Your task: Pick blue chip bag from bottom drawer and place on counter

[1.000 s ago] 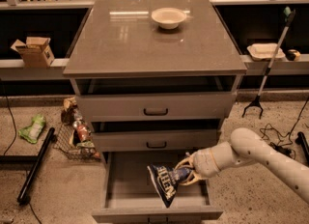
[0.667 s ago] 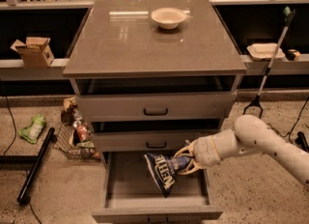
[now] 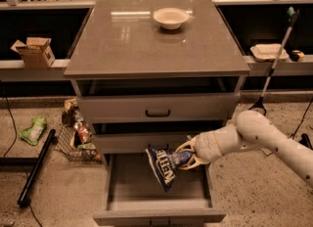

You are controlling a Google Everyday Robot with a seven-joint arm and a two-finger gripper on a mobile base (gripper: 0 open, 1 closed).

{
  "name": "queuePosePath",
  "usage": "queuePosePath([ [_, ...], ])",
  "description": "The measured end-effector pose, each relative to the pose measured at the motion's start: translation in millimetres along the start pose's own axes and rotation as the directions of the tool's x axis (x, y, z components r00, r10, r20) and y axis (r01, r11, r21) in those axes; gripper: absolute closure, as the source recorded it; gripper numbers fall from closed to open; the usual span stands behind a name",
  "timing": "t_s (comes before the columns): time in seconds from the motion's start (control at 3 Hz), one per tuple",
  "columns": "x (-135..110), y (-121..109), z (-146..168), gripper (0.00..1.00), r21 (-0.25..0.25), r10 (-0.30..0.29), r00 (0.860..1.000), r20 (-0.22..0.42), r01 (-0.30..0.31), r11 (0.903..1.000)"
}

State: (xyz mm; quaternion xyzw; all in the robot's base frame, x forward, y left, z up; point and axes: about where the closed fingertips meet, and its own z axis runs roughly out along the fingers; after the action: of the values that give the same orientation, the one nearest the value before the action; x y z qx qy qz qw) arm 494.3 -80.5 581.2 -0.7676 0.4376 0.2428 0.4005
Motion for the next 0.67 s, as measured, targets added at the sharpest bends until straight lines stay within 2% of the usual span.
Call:
queuePosePath([
  [0.33,-1.0,-51.1,-30.2,1.0,0.09,0.007,1.0,-0.026,-0.005,0.996],
  [0.67,-1.0,-51.1,-30.2,1.0,0.09,0.007,1.0,-0.026,-0.005,0.996],
])
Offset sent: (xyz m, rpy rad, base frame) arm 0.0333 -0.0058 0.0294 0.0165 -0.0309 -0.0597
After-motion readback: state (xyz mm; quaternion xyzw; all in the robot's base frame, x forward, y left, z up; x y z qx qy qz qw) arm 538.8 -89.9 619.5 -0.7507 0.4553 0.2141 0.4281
